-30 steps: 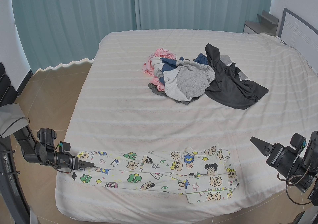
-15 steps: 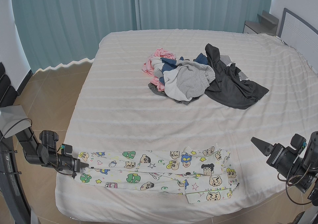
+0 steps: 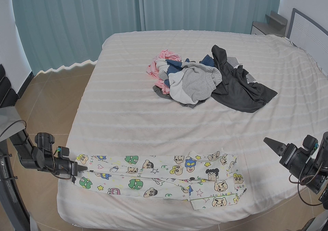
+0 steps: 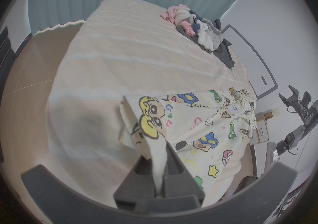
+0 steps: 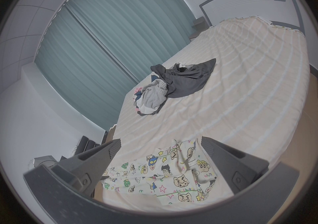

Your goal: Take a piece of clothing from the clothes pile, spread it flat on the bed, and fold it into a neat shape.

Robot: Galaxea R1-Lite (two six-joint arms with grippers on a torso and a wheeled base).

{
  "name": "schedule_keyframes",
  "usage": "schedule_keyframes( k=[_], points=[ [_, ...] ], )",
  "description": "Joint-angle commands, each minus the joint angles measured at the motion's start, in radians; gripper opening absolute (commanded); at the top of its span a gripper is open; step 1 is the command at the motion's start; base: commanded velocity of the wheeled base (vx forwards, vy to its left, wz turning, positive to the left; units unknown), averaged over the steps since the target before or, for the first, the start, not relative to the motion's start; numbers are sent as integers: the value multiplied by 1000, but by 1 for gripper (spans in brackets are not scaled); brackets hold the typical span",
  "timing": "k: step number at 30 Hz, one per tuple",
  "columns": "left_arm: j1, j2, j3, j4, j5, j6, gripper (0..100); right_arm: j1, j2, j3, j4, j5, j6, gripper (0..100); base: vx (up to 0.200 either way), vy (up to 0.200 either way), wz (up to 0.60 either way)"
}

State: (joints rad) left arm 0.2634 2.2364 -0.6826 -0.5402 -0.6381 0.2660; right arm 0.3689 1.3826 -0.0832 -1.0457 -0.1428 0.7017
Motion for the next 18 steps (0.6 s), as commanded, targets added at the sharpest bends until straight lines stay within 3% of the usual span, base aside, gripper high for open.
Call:
schedule_keyframes(
  k=[1,18],
  points=[
    [43,-54,3,-1,-2,-1,0,-24,0,-1,-2,6,-1,100,0,0,0],
    [192,-96,-11,6,-32,2,0,-25,3,3,0,8,1,100,0,0,0]
  ],
)
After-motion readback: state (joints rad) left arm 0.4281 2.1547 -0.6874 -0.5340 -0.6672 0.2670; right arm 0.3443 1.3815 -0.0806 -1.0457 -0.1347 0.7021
